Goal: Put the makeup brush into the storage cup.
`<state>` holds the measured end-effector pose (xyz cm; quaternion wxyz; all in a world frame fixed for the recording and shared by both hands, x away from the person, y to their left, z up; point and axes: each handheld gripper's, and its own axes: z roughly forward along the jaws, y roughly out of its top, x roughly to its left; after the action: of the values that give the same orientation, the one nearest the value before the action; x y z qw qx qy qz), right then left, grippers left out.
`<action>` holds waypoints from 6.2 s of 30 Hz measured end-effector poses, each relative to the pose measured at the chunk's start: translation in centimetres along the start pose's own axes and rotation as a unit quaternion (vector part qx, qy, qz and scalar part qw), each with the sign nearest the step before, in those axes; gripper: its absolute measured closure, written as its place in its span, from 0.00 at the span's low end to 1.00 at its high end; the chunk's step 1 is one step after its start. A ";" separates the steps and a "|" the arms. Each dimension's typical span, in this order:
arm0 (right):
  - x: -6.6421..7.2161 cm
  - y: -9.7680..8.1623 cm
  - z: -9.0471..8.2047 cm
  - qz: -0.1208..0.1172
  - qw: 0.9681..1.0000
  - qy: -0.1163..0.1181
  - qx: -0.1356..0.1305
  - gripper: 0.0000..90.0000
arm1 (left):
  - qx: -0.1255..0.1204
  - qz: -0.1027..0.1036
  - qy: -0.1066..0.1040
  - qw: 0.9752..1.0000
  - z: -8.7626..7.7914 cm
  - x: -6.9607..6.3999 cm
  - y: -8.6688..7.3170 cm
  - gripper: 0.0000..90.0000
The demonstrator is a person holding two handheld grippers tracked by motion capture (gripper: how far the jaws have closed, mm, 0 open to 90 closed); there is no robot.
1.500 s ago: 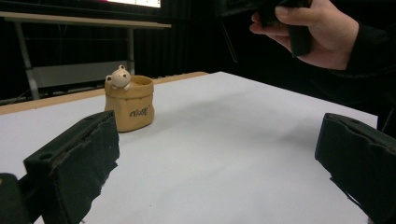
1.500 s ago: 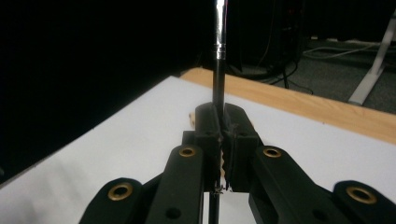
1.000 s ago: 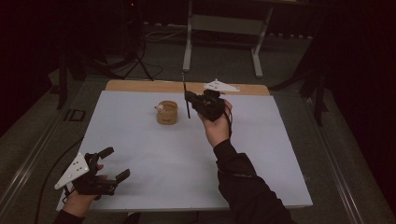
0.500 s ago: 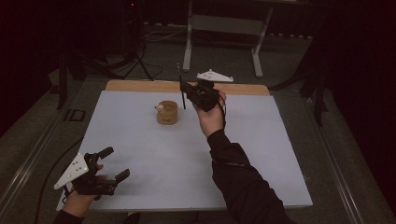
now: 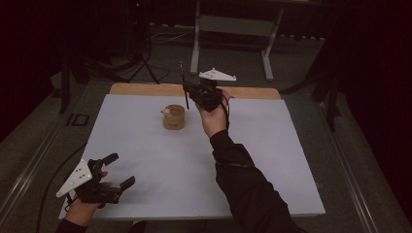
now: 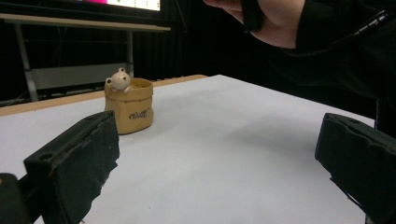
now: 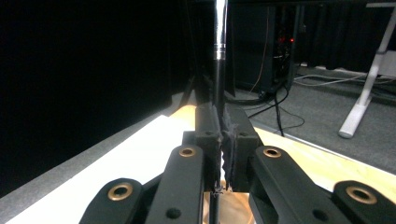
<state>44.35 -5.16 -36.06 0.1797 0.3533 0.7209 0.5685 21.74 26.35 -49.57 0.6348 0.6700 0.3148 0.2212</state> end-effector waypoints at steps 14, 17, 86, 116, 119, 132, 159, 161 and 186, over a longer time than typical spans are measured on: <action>0.1 1.5 1.5 0.002 1.000 -0.004 -0.010 0.95 | -0.002 -0.001 -0.002 1.000 -0.1 0.0 0.0 0.00; 0.1 1.9 1.9 -0.005 1.000 -0.007 -0.009 0.95 | -0.001 -0.001 -0.002 1.000 -0.1 0.1 0.0 0.00; -1.3 -8.4 10.6 0.017 0.996 -0.058 0.062 0.95 | -0.007 -0.009 -0.006 1.000 -0.3 0.3 -0.1 0.00; -0.5 -4.7 6.5 -0.001 0.992 0.001 0.129 0.10 | -0.002 -0.009 -0.006 1.000 -0.3 0.2 -0.1 0.00; -0.2 -4.4 5.6 -0.001 0.992 0.009 0.129 0.10 | -0.001 -0.008 -0.006 1.000 -0.2 0.2 -0.1 0.00; -0.2 -3.9 2.3 -0.003 0.992 0.036 0.123 0.10 | 0.001 -0.006 -0.004 1.000 -0.1 0.0 -0.1 0.00; -2.3 -4.0 -3.4 -0.016 0.990 0.080 0.118 0.12 | 0.008 -0.004 -0.003 1.000 0.1 0.0 -0.2 0.00; -2.5 -4.1 -3.7 -0.009 0.989 0.079 0.122 0.15 | 0.009 -0.004 -0.003 1.000 0.1 0.0 -0.2 0.00; -4.7 -7.3 -8.6 -0.050 0.990 0.092 0.093 0.15 | 0.012 -0.003 -0.002 1.000 0.3 -0.1 -0.2 0.00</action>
<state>39.65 -15.23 -41.10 0.1069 0.2777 0.8012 0.5192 21.86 26.11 -49.78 0.6282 0.6769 0.3182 0.2141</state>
